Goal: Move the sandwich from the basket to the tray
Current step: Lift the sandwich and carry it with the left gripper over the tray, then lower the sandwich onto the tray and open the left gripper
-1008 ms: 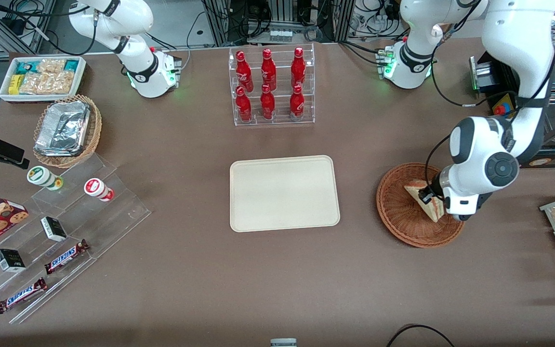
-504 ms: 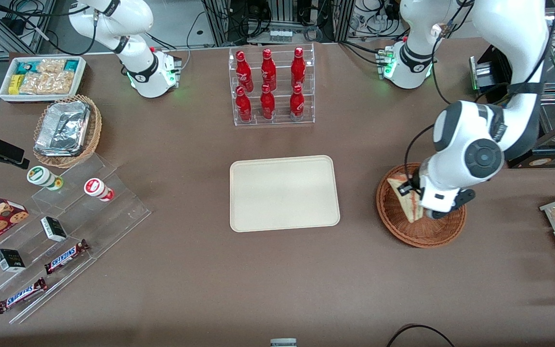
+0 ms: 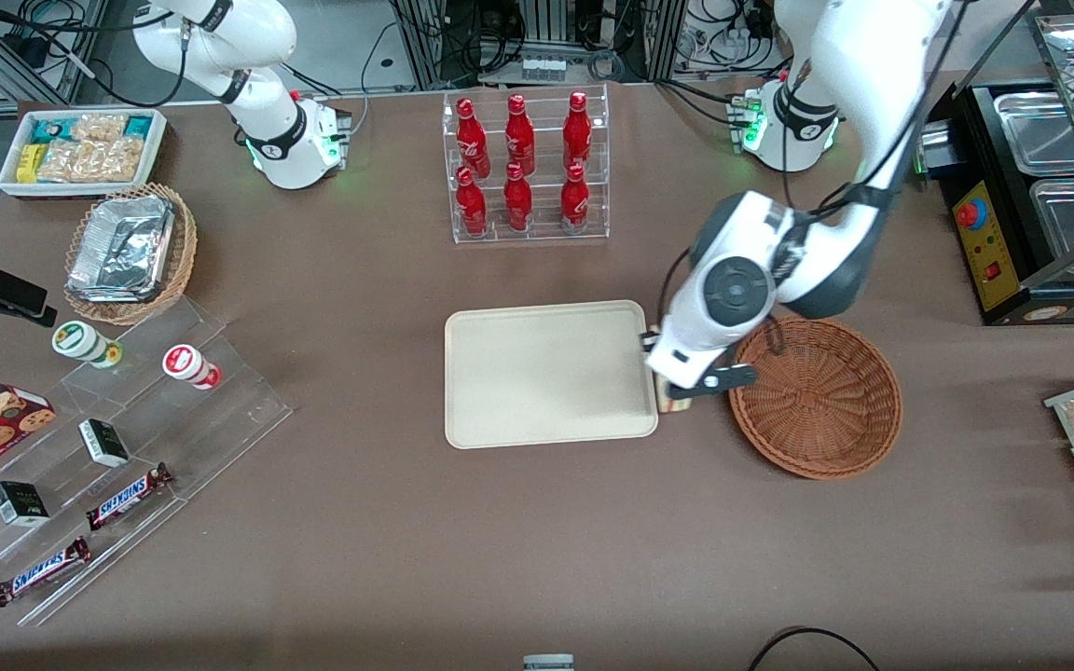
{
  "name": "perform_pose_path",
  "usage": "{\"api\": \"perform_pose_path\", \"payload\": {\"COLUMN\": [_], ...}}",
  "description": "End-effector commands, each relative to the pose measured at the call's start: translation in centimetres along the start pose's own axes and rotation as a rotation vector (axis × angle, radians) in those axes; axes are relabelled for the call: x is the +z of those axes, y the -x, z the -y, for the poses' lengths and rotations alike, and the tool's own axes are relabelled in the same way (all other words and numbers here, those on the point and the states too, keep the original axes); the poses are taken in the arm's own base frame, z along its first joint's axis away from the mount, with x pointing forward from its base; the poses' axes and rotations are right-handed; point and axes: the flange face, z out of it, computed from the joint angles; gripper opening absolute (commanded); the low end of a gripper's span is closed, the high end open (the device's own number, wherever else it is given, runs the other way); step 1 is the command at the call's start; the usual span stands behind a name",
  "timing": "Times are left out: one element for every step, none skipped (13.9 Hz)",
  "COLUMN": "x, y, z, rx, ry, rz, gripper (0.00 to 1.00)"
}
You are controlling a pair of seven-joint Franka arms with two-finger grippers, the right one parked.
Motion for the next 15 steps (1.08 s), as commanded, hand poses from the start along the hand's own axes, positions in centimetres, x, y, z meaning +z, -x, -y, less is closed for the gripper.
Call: {"api": "perform_pose_path", "payload": {"x": [1.1, 1.6, 2.3, 2.9, 3.8, 4.6, 5.5, 6.2, 6.8, 7.2, 7.4, 7.6, 8.1, 8.2, 8.4], "y": [-0.7, 0.2, 1.4, 2.3, 3.0, 3.3, 4.0, 4.4, 4.8, 4.7, 4.7, 4.7, 4.6, 4.5, 4.5], "z": [-6.1, -8.3, -10.1, -11.9, -13.2, -13.9, -14.7, -15.1, -15.3, -15.3, -15.3, -15.2, -15.2, -15.1, -15.1], "rx": [-0.059, -0.054, -0.04, -0.045, -0.066, -0.079, -0.07, -0.07, -0.082, -0.084, -0.078, -0.083, -0.091, -0.1, -0.101], "ry": [0.026, 0.034, 0.038, 0.059, 0.079, 0.092, 0.093, 0.084, 0.075, 0.065, 0.055, 0.047, 0.039, 0.037, 0.034], "rz": [-0.006, -0.01, -0.018, -0.035, -0.052, -0.064, -0.064, -0.061, -0.059, -0.064, -0.071, -0.072, -0.069, -0.068, -0.069], "gripper": [0.0, 0.0, 0.0, 0.0, 0.0, 0.0, 0.0, 0.0, 0.0, 0.0, 0.0, 0.0, 0.0, 0.0, 0.0]}}
